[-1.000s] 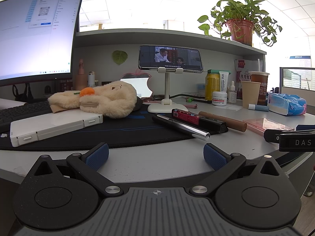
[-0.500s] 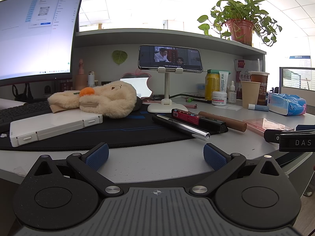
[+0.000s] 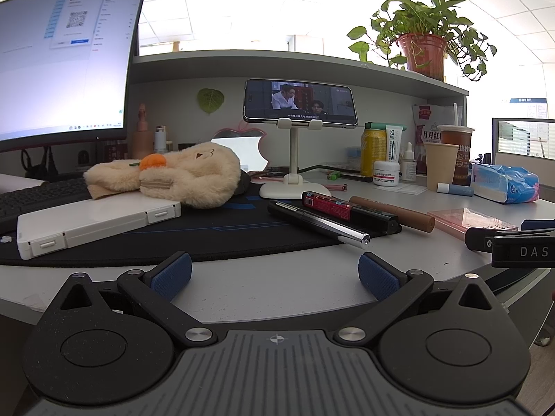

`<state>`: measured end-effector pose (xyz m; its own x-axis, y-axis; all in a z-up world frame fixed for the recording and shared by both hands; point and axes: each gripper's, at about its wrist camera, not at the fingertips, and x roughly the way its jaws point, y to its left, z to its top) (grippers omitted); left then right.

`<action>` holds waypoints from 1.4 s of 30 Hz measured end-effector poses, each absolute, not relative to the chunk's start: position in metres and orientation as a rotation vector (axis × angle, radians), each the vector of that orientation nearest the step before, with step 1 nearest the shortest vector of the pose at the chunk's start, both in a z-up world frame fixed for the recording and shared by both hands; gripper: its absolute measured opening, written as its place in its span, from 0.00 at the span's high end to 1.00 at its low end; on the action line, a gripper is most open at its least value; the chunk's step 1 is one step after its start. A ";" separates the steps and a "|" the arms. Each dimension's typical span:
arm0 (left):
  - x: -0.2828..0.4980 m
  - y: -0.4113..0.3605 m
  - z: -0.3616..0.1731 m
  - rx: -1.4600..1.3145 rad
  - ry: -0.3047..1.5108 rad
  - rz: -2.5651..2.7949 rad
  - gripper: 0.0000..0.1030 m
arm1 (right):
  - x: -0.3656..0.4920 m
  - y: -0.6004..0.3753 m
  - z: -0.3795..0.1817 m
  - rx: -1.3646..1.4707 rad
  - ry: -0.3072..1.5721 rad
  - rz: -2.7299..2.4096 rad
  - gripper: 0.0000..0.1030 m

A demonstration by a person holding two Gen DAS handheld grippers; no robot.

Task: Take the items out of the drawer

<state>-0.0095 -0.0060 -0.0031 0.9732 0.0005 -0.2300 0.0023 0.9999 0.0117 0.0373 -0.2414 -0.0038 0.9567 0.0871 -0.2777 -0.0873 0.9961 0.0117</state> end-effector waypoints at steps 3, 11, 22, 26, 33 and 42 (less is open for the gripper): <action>-0.009 -0.006 -0.003 0.012 0.232 -0.001 0.00 | 0.037 -0.242 -0.004 -0.001 0.281 0.089 0.00; -0.009 -0.006 -0.003 0.012 0.231 -0.003 0.00 | 0.037 -0.242 -0.004 -0.001 0.281 0.089 0.00; -0.010 -0.006 -0.003 0.012 0.229 -0.003 0.00 | 0.037 -0.242 -0.004 -0.001 0.280 0.089 0.00; -0.010 -0.006 -0.003 0.012 0.229 -0.003 0.00 | 0.037 -0.242 -0.005 -0.001 0.280 0.088 0.00; -0.011 -0.007 -0.003 0.012 0.229 -0.004 0.00 | 0.037 -0.242 -0.005 -0.001 0.280 0.088 0.00; -0.012 -0.008 -0.003 0.012 0.228 -0.004 0.00 | 0.037 -0.242 -0.005 -0.001 0.280 0.088 0.00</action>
<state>-0.0121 -0.0083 -0.0032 0.9741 -0.0024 -0.2262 0.0051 0.9999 0.0110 0.0370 -0.2417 -0.0045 0.9572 0.0870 -0.2761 -0.0873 0.9961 0.0112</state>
